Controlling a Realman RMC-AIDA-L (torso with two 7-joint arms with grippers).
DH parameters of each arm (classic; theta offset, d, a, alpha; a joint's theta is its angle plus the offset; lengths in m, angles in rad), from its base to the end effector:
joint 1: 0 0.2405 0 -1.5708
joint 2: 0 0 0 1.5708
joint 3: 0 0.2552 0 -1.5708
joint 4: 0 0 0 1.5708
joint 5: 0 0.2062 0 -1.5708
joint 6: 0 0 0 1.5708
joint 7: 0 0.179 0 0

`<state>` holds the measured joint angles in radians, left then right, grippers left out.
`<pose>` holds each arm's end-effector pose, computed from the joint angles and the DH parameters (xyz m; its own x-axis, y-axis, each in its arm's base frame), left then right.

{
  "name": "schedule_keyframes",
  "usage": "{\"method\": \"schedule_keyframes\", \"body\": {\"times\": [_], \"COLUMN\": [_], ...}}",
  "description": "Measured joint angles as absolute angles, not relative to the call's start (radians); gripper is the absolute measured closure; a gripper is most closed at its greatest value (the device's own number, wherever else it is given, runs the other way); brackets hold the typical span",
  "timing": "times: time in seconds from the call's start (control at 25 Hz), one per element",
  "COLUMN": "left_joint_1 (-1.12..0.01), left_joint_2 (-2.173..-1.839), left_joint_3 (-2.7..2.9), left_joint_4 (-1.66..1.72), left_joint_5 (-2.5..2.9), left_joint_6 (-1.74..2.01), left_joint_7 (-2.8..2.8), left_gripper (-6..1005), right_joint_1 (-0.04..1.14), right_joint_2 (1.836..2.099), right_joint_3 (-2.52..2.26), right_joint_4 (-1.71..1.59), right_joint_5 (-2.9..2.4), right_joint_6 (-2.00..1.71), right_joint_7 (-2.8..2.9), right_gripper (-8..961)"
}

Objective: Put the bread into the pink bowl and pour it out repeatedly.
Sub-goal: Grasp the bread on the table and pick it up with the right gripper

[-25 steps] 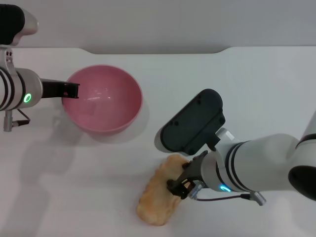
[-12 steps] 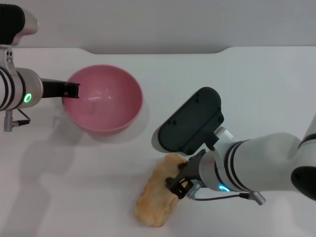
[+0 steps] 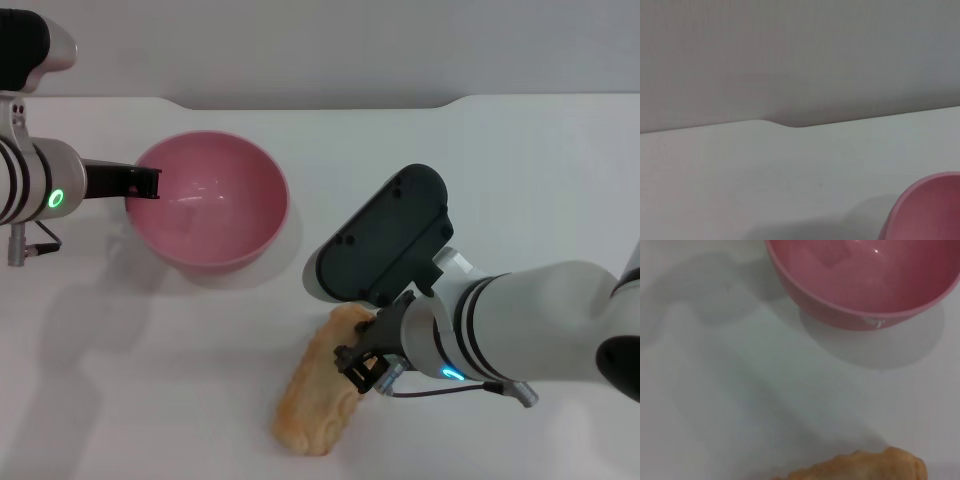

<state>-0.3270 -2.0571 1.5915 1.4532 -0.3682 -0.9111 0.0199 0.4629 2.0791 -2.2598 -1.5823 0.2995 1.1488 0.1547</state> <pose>-0.2337 0.3930 -0.0078 0.5972 0.7018 0.3883 0.7081 -0.2340 -0.6662 0.1416 0.2791 -0.1468 0.8186 -0.5551 0.1475 -0.4094 -0.7441 -0.5278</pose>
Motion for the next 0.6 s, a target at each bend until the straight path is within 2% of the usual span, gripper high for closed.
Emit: {"method": "schedule_keyframes", "body": {"times": [0.6], "left_joint_1": [-0.33], "left_joint_2": [-2.057], "left_joint_3": [1.591], "left_joint_4": [1.454], "left_joint_5": [-0.366], "left_joint_6": [-0.911], "left_joint_7": [0.021], "left_gripper": [950], "right_joint_1": [0.461], "right_joint_2": [2.079], "right_joint_3": [-2.26], "right_joint_4": [-1.601], "right_joint_5": [0.281], "right_joint_6": [1.154], "right_joint_7": [0.154], "right_gripper": [708]}}
